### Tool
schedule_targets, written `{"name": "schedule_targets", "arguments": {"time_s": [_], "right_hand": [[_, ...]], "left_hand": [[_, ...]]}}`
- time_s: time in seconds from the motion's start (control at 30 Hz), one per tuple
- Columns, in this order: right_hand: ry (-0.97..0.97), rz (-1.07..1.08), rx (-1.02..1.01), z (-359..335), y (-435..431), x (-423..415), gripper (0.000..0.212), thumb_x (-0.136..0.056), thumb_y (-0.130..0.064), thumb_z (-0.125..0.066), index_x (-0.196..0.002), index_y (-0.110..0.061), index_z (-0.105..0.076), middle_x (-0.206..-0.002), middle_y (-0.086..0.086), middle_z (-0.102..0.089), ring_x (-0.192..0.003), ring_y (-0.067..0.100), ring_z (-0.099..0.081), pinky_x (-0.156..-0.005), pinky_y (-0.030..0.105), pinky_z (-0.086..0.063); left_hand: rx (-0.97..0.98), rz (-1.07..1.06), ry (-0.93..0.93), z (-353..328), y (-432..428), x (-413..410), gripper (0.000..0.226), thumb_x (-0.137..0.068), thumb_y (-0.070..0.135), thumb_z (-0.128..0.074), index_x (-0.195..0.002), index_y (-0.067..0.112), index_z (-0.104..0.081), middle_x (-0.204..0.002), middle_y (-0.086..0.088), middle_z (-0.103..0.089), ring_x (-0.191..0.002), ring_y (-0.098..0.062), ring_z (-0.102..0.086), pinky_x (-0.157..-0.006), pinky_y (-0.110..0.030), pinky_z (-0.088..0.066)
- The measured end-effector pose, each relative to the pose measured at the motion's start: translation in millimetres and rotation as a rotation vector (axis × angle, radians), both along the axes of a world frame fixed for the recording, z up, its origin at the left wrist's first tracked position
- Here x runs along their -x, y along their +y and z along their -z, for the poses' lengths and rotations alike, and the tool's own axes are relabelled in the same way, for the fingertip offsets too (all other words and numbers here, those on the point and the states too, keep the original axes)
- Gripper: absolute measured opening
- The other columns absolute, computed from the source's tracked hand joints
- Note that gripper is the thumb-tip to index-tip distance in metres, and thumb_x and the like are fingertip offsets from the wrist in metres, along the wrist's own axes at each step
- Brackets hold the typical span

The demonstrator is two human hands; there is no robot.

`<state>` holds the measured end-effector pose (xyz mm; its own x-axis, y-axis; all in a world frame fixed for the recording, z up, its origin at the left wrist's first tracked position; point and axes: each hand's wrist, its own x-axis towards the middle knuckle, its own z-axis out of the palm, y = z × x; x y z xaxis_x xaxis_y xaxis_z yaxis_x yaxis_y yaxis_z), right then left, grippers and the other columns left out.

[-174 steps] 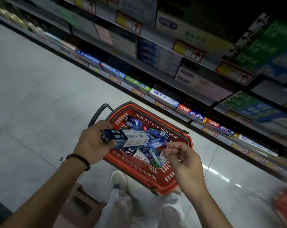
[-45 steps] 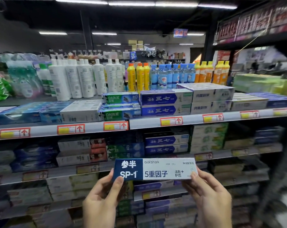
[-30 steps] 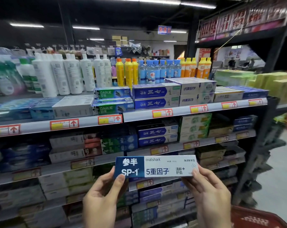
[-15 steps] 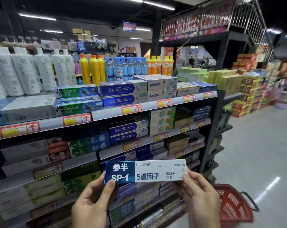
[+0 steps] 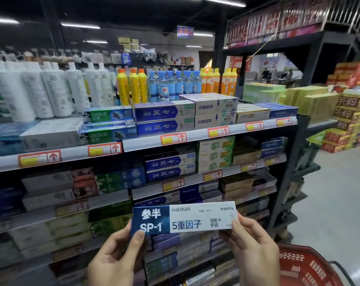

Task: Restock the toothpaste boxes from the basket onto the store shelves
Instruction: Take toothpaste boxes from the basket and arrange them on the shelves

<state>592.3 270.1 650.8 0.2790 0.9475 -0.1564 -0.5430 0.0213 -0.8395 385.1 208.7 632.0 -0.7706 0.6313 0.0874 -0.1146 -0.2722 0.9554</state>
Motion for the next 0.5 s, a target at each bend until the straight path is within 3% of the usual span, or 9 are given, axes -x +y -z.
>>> {"name": "schedule_targets", "arguments": {"time_s": [0.17, 0.3, 0.37, 0.5], "right_hand": [[0.002, -0.103, 0.003, 8, 22, 13, 0.013, -0.095, 0.006, -0.067, -0.101, 0.0, -0.076, -0.095, 0.024, -0.079, -0.1, 0.044, -0.076, -0.074, 0.041, -0.065], [0.02, -0.201, -0.007, 10, 36, 34, 0.016, -0.095, 0.008, -0.066, -0.104, 0.001, -0.077, -0.097, 0.024, -0.079, -0.105, 0.046, -0.074, -0.087, 0.046, -0.059], [0.016, -0.235, 0.003, 13, 41, 44, 0.015, -0.094, 0.006, -0.067, -0.104, 0.0, -0.077, -0.097, 0.023, -0.079, -0.105, 0.045, -0.074, -0.087, 0.046, -0.059], [0.032, -0.31, 0.004, 16, 47, 70, 0.012, -0.094, 0.006, -0.068, -0.101, 0.001, -0.076, -0.097, 0.02, -0.08, -0.103, 0.045, -0.074, -0.071, 0.038, -0.067]], "left_hand": [[0.015, -0.121, 0.102, 2, 0, 5, 0.021, -0.078, 0.007, -0.086, -0.097, 0.015, -0.082, -0.093, 0.007, -0.082, -0.09, -0.002, -0.075, -0.072, -0.008, -0.056], [0.022, -0.249, 0.158, 2, -3, 15, 0.021, -0.077, 0.016, -0.087, -0.096, 0.022, -0.082, -0.092, 0.006, -0.082, -0.08, -0.003, -0.074, -0.072, -0.005, -0.054], [0.028, -0.294, 0.138, 4, -7, 23, 0.021, -0.078, 0.015, -0.086, -0.097, 0.022, -0.082, -0.092, 0.004, -0.082, -0.08, -0.006, -0.074, -0.075, -0.015, -0.058], [0.069, -0.348, 0.051, 7, -17, 42, 0.021, -0.076, 0.018, -0.087, -0.096, 0.022, -0.084, -0.097, 0.004, -0.082, -0.1, -0.014, -0.077, -0.101, -0.047, -0.057]]}}
